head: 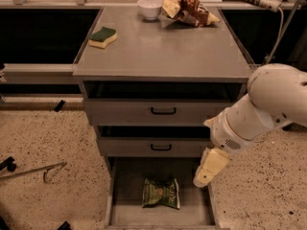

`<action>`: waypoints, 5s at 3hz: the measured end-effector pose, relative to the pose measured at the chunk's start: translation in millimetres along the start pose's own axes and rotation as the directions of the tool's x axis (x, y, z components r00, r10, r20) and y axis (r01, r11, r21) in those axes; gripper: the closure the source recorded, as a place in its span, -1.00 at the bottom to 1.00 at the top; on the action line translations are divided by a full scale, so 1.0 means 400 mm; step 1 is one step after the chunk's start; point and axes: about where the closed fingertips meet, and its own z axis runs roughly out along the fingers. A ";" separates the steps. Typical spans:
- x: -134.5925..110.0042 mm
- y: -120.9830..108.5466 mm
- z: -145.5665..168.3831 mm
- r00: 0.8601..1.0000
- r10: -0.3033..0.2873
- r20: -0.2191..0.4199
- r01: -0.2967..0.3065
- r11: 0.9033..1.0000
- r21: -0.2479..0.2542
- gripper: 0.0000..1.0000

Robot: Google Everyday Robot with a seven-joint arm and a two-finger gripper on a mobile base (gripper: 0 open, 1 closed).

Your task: Pick green jalapeno chip bag from bottom drawer and place on counter

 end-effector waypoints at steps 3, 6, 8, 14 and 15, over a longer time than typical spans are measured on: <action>0.043 0.015 0.152 0.988 0.139 0.070 -0.137 0.990 -0.029 -1.00; 0.061 -0.081 0.565 0.907 0.351 0.233 -0.342 0.936 -0.082 -1.00; 0.056 -0.248 0.719 0.801 0.418 0.430 -0.421 0.902 -0.093 -1.00; 0.334 -0.237 1.189 0.654 0.536 0.534 -0.651 0.758 0.036 -1.00; 0.330 -0.224 1.194 0.656 0.540 0.528 -0.644 0.765 0.017 -1.00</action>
Offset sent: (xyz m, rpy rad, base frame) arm 0.0057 0.0020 -0.0218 0.0376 -0.0082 -0.0613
